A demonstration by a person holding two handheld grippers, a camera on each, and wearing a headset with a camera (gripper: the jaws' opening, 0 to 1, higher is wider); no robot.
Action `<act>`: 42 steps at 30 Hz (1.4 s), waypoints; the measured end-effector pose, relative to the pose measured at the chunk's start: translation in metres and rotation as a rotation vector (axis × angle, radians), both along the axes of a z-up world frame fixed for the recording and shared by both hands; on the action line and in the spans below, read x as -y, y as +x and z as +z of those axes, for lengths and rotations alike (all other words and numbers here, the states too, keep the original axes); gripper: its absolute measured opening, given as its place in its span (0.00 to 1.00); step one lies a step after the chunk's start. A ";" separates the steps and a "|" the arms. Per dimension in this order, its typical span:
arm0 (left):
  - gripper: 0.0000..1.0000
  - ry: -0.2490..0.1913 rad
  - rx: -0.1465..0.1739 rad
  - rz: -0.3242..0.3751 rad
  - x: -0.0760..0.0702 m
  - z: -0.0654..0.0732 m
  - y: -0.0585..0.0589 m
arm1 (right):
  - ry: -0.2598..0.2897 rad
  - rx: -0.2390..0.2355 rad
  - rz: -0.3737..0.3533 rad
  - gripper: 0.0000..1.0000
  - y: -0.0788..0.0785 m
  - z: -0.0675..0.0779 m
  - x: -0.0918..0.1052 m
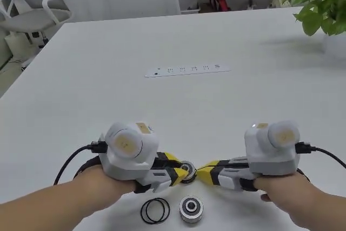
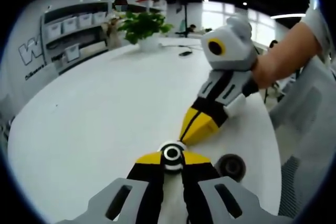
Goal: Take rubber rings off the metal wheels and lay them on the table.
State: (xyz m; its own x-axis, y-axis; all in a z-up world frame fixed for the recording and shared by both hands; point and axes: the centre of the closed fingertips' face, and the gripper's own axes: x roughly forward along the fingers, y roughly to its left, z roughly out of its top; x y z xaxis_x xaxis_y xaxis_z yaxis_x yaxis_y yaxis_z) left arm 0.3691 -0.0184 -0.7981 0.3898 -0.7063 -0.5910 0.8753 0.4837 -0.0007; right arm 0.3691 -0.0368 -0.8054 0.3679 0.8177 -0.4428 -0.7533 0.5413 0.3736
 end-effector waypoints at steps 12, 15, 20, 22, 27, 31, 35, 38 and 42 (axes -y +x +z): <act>0.12 0.034 0.018 0.011 0.002 0.000 0.000 | 0.022 -0.006 -0.025 0.00 0.002 0.007 -0.004; 0.12 0.043 0.023 0.014 0.003 0.000 0.000 | 0.022 -0.003 -0.018 0.00 0.000 0.008 -0.005; 0.12 0.058 0.018 0.013 0.003 0.000 0.001 | -0.001 0.023 0.004 0.00 -0.002 0.010 -0.009; 0.12 0.064 0.018 0.013 0.003 0.000 0.001 | 0.001 0.022 0.009 0.00 -0.001 0.010 -0.009; 0.12 0.068 0.019 0.010 0.003 0.000 0.001 | 0.007 0.027 0.018 0.00 -0.004 0.011 -0.012; 0.12 0.068 0.020 0.010 0.003 0.000 0.001 | 0.049 0.017 0.026 0.00 -0.005 0.016 -0.017; 0.12 0.065 0.020 0.016 0.003 0.000 0.001 | 0.059 0.020 0.041 0.00 -0.007 0.021 -0.020; 0.12 0.066 0.019 0.021 0.003 -0.001 0.002 | 0.077 0.000 0.023 0.00 -0.007 0.019 -0.017; 0.12 0.070 0.022 0.027 0.003 -0.001 0.002 | 0.092 -0.023 0.004 0.00 -0.007 0.018 -0.014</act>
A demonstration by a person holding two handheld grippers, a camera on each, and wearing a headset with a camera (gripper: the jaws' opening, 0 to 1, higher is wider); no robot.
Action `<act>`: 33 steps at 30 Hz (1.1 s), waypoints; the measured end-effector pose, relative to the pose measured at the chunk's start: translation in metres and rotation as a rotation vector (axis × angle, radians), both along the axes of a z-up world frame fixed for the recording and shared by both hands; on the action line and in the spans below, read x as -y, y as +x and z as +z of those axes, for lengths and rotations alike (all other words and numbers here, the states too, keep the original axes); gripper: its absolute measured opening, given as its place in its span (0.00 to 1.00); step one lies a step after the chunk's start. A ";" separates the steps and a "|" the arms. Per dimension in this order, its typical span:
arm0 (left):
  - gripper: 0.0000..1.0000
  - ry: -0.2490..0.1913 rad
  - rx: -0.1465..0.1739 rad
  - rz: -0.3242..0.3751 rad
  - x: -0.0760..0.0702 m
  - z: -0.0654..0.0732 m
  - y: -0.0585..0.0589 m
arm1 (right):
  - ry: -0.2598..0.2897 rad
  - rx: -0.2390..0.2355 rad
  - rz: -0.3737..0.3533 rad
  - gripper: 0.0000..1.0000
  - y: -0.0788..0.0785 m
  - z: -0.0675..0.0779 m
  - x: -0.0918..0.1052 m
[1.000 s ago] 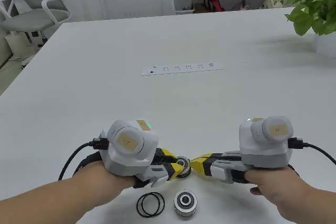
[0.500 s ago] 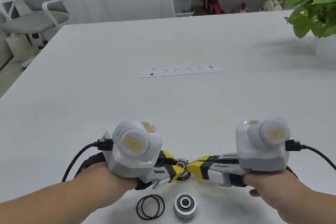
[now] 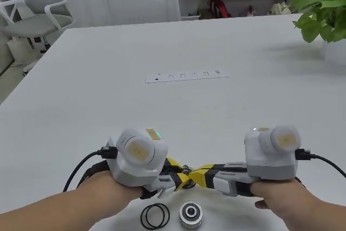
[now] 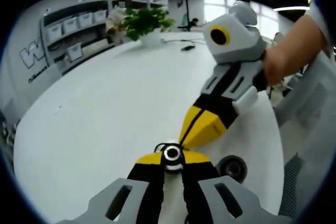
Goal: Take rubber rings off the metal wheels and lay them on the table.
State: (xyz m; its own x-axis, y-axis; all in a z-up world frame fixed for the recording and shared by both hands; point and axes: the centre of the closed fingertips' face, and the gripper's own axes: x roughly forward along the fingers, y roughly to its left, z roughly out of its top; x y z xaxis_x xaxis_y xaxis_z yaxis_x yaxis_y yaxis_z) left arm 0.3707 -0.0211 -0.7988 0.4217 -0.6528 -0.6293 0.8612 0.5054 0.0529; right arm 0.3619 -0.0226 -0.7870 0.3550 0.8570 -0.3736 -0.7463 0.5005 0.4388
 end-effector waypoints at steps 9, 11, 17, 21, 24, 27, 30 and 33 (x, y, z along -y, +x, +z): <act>0.13 -0.008 -0.014 0.007 0.000 0.000 -0.001 | 0.011 -0.027 -0.013 0.00 -0.002 0.000 0.003; 0.14 -0.031 -0.042 0.015 0.000 0.001 -0.001 | 0.011 -0.028 -0.015 0.00 -0.002 0.001 0.002; 0.19 -0.034 -0.062 -0.004 -0.001 0.002 -0.007 | 0.014 -0.032 -0.014 0.00 -0.002 0.002 0.002; 0.24 -0.056 -0.058 -0.025 -0.001 0.009 -0.012 | 0.018 -0.036 -0.019 0.00 -0.001 0.003 0.003; 0.27 -0.069 -0.044 -0.039 -0.001 0.016 -0.014 | 0.018 -0.036 -0.020 0.00 -0.002 0.003 0.003; 0.31 -0.088 -0.030 -0.045 -0.003 0.024 -0.017 | 0.028 -0.037 -0.026 0.00 0.000 0.006 0.004; 0.33 -0.119 -0.019 -0.050 -0.005 0.032 -0.020 | 0.031 -0.039 -0.027 0.00 -0.001 0.007 0.005; 0.38 -0.128 -0.012 -0.046 -0.009 0.036 -0.022 | 0.036 -0.039 -0.024 0.00 -0.002 0.009 0.004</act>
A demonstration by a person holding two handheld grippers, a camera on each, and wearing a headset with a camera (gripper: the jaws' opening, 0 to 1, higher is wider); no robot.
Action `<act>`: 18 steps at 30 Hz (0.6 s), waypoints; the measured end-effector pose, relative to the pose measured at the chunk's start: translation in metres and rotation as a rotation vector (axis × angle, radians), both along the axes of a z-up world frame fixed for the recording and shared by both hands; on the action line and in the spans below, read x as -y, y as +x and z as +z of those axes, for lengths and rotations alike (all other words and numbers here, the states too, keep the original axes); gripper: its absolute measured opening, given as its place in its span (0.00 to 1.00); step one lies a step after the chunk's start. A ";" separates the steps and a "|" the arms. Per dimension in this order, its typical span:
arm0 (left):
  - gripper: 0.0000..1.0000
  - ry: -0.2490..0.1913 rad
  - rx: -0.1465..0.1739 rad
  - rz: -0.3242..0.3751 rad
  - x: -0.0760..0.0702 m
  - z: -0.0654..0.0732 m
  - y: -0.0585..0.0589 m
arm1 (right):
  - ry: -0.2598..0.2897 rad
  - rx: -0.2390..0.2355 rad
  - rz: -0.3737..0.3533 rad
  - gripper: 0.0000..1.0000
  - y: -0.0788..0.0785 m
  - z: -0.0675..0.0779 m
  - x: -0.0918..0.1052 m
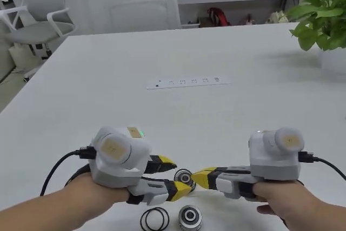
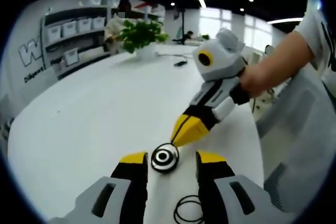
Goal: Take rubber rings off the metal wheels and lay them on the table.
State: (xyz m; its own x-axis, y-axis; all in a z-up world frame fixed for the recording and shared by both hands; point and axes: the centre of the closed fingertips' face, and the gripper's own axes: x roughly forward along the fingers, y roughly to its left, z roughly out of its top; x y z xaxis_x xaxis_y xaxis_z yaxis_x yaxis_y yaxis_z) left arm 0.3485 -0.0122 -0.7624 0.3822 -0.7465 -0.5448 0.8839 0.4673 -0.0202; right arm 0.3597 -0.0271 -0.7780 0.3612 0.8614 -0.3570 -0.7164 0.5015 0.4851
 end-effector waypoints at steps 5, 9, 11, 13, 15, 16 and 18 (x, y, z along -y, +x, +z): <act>0.42 0.008 0.011 -0.010 -0.007 0.004 -0.008 | 0.011 0.002 0.004 0.00 -0.002 0.004 -0.001; 0.46 -0.008 0.010 -0.006 -0.012 0.008 -0.013 | 0.021 0.001 0.009 0.00 -0.004 0.007 -0.002; 0.49 -0.020 0.012 -0.008 -0.014 0.011 -0.016 | 0.022 0.001 0.014 0.00 -0.005 0.008 -0.003; 0.50 -0.024 0.019 -0.008 -0.016 0.013 -0.018 | 0.024 0.001 0.018 0.00 -0.006 0.009 -0.004; 0.51 -0.024 0.025 -0.006 -0.019 0.016 -0.019 | 0.027 0.001 0.020 0.00 -0.007 0.011 -0.004; 0.51 -0.027 0.028 -0.006 -0.020 0.018 -0.020 | 0.028 0.002 0.022 0.00 -0.007 0.012 -0.004; 0.52 -0.037 0.033 -0.003 -0.023 0.023 -0.022 | 0.032 0.003 0.026 0.00 -0.008 0.014 -0.005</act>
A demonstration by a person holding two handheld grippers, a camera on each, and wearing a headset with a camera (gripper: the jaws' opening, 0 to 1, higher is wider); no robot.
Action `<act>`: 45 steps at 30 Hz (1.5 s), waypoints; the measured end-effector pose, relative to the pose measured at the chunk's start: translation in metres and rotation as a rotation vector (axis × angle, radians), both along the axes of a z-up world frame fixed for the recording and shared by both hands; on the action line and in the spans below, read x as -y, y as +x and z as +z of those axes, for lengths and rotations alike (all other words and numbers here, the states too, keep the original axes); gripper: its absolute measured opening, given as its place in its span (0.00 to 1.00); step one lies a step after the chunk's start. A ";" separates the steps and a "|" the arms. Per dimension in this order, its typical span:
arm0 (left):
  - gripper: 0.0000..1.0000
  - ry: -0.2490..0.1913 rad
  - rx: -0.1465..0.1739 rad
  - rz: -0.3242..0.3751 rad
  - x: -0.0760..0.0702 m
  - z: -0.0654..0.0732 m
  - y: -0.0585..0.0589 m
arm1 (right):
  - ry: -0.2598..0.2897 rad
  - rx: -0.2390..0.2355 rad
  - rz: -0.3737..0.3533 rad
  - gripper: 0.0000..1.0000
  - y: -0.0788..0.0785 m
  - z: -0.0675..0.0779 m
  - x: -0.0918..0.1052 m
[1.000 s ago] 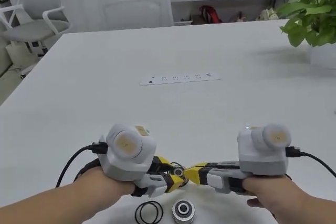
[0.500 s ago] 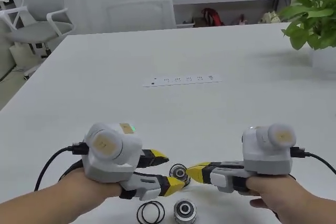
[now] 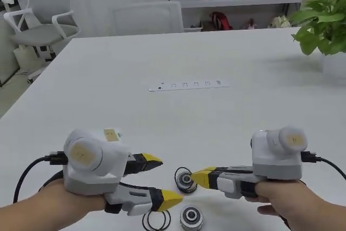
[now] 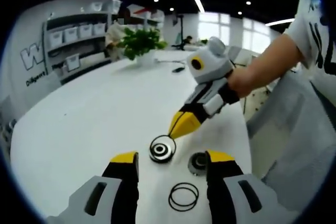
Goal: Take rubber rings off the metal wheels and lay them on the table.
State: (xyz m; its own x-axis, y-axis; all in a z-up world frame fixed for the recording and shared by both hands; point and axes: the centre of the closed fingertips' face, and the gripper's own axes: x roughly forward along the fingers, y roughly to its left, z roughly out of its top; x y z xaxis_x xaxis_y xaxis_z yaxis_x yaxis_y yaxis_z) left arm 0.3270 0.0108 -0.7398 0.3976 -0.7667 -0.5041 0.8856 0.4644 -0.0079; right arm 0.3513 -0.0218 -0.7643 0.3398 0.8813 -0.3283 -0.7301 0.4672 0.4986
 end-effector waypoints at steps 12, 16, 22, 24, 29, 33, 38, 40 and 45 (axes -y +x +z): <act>0.61 -0.023 0.016 0.016 -0.019 0.010 -0.011 | 0.015 -0.006 0.029 0.00 -0.009 0.006 -0.006; 0.65 -0.016 0.026 0.017 -0.025 0.010 -0.015 | 0.014 -0.010 0.041 0.00 -0.012 0.007 -0.007; 0.70 -0.022 0.020 0.029 -0.035 0.010 -0.020 | 0.015 -0.015 0.053 0.00 -0.015 0.007 -0.010; 0.72 -0.021 0.017 0.031 -0.038 0.010 -0.023 | 0.018 -0.019 0.058 0.00 -0.017 0.007 -0.012; 0.74 -0.020 0.013 0.042 -0.046 0.010 -0.027 | 0.019 -0.025 0.076 0.00 -0.021 0.008 -0.015; 0.74 -0.026 0.009 0.051 -0.049 0.009 -0.030 | 0.017 -0.031 0.088 0.00 -0.024 0.006 -0.018; 0.75 -0.011 0.009 0.050 -0.053 0.006 -0.035 | 0.012 -0.036 0.107 0.00 -0.028 0.005 -0.023; 0.75 -0.008 0.008 0.050 -0.055 0.005 -0.036 | 0.012 -0.039 0.117 0.00 -0.029 0.005 -0.025; 0.75 -0.009 0.007 0.059 -0.059 0.005 -0.037 | 0.006 -0.045 0.140 0.00 -0.033 0.003 -0.030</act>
State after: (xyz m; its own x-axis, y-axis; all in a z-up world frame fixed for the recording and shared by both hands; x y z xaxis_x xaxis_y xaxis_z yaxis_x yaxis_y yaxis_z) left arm 0.2905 0.0699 -0.7343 0.4456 -0.7461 -0.4948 0.8566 0.5159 -0.0064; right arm 0.3180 0.0082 -0.7610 0.1980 0.9213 -0.3346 -0.7649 0.3587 0.5351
